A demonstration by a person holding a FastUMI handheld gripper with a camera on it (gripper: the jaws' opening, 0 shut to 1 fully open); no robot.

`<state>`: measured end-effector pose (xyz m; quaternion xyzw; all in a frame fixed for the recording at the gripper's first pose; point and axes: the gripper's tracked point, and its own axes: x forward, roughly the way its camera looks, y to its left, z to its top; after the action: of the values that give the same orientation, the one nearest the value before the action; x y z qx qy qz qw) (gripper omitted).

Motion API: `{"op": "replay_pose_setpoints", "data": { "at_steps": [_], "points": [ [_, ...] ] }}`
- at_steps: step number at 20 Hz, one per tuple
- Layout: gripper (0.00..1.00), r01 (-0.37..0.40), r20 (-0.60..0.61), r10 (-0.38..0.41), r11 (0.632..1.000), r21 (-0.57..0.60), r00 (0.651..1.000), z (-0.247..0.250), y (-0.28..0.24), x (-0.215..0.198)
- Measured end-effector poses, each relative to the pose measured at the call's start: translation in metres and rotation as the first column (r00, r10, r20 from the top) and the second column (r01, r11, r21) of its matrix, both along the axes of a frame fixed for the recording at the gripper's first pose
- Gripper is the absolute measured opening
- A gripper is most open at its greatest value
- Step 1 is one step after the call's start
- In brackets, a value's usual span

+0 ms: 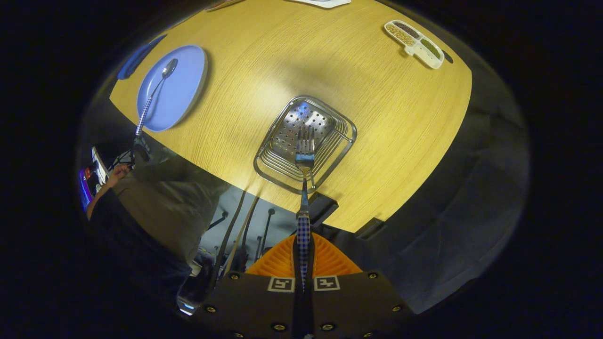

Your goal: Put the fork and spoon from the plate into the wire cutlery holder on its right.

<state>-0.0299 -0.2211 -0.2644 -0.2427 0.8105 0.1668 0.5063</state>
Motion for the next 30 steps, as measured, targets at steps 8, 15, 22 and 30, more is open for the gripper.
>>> {"op": "replay_pose_setpoints", "data": {
  "at_steps": [8, 15, 22, 30],
  "points": [
    [0.03, 0.069, -0.064, -0.07, 0.997, -0.017, 0.996, -0.025, 0.007, 0.018],
    [0.09, 0.104, -0.08, -0.106, 0.994, -0.019, 0.991, -0.03, 0.007, 0.026],
    [0.23, 0.103, -0.017, -0.103, 0.995, 0.003, 0.995, -0.014, 0.009, 0.035],
    [0.27, 0.15, 0.133, -0.155, 0.988, 0.045, 0.979, 0.021, 0.013, 0.038]
  ]
}}
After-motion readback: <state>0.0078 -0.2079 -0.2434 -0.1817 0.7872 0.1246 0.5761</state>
